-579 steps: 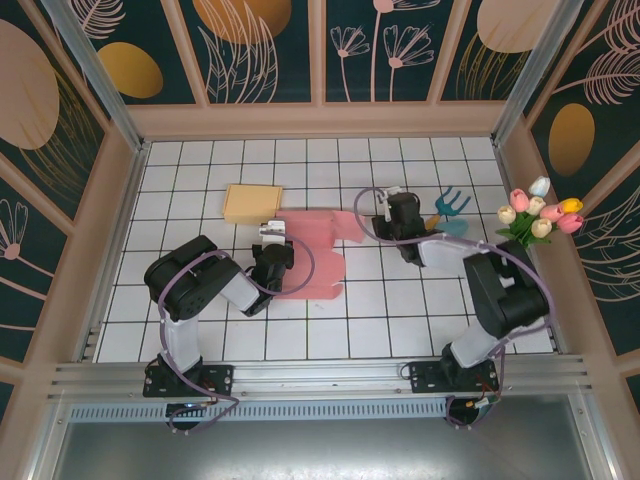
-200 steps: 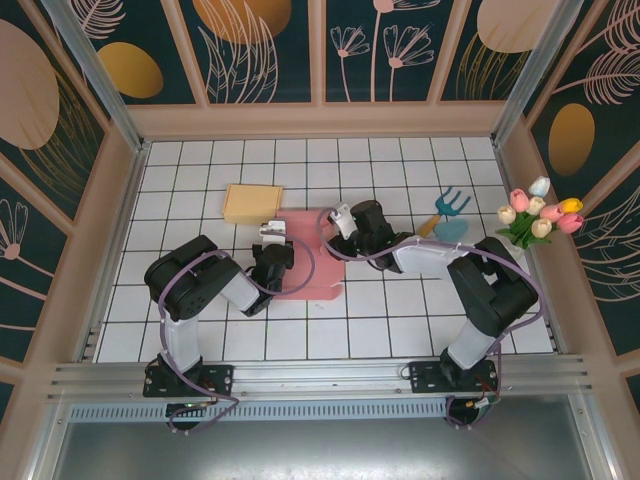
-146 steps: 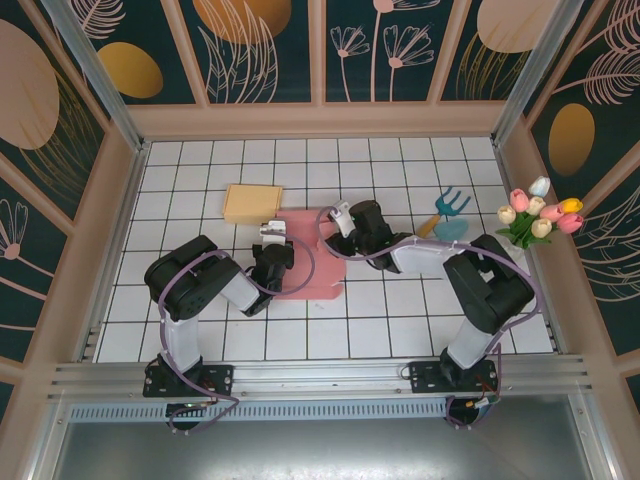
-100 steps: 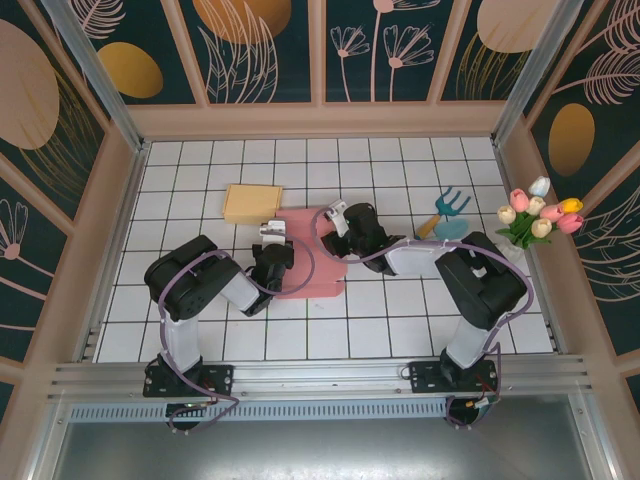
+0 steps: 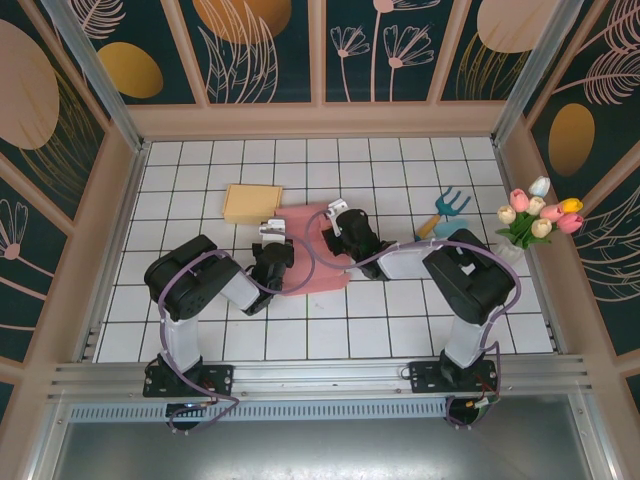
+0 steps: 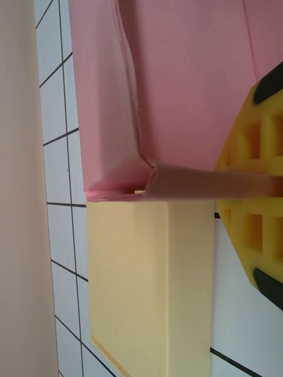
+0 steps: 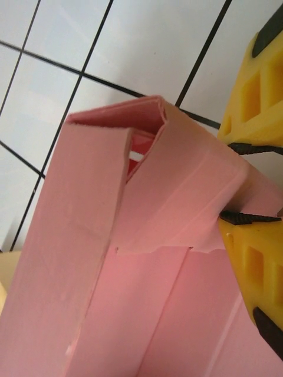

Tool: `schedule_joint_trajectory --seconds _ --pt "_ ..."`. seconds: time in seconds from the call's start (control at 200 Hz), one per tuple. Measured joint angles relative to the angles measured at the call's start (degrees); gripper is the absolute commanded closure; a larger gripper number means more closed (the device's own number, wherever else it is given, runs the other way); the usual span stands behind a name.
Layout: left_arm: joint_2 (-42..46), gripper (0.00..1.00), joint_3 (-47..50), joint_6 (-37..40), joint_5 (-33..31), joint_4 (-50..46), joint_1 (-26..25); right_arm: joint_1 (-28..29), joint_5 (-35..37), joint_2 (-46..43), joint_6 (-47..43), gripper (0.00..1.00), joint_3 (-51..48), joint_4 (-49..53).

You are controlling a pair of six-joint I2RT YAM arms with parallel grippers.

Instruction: Fold the paper box

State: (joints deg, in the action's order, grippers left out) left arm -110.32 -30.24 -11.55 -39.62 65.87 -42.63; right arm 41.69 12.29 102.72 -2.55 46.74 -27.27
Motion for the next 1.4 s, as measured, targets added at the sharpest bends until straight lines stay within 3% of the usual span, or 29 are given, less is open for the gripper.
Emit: schedule_joint_trajectory --seconds 0.56,0.861,1.151,1.401 --pt "-0.2 1.0 -0.9 0.0 0.8 0.2 -0.1 2.3 15.3 5.2 10.8 0.65 5.8 3.6" --pt "-0.2 1.0 -0.9 0.0 0.7 0.2 -0.1 2.4 15.8 6.3 10.5 0.61 7.6 4.7" --pt "-0.3 1.0 -0.9 0.0 0.1 -0.1 -0.1 0.6 7.5 6.8 9.3 0.59 7.5 4.0" --pt "-0.3 1.0 -0.9 0.0 0.0 -0.3 -0.1 0.0 6.3 8.9 10.6 0.6 9.9 4.8"
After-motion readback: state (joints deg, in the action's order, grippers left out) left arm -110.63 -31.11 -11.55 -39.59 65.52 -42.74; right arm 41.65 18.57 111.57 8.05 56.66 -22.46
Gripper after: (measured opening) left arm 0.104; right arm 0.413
